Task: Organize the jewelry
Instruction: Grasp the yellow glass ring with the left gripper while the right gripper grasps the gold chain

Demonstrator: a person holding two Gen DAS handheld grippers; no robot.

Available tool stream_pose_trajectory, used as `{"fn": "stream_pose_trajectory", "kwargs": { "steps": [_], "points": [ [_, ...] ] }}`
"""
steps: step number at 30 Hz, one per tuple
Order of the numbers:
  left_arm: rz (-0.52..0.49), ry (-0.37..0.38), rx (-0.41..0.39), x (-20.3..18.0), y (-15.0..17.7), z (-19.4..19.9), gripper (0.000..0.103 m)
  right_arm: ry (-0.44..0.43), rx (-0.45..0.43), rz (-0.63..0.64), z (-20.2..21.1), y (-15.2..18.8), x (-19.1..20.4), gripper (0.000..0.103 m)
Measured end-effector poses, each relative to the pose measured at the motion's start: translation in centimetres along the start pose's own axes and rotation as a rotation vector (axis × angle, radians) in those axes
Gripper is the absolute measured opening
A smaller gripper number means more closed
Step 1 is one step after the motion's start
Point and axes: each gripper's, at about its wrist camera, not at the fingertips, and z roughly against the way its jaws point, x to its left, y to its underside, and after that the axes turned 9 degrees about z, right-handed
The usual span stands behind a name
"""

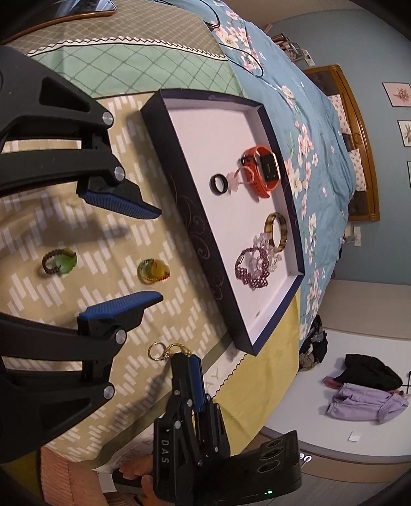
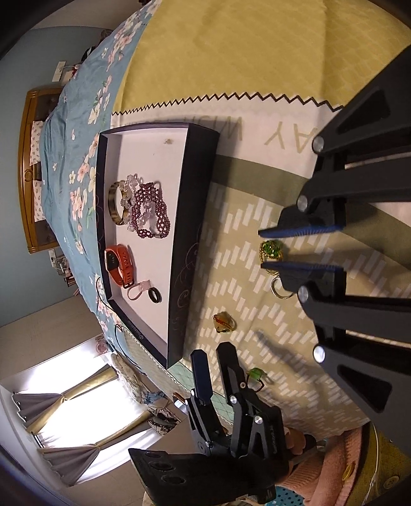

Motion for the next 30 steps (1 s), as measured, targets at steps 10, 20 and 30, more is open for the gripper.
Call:
{"fn": "stream_pose_trajectory", "kwargs": {
  "steps": [10, 20, 30],
  "points": [
    [0.001, 0.014, 0.019, -0.3, -0.3, -0.9, 0.046, 0.018, -0.015, 0.003, 0.1, -0.1, -0.1, 0.007],
    [0.01, 0.008, 0.056, -0.4, -0.9, -2.5, 0.039, 0.015, -0.044, 0.0, 0.3, -0.6, -0.1, 0.007],
    [0.023, 0.029, 0.082, -0.5, -0.9, -3.2, 0.017, 0.011, -0.062, 0.009, 0.4, -1.0, 0.3, 0.007]
  ]
}}
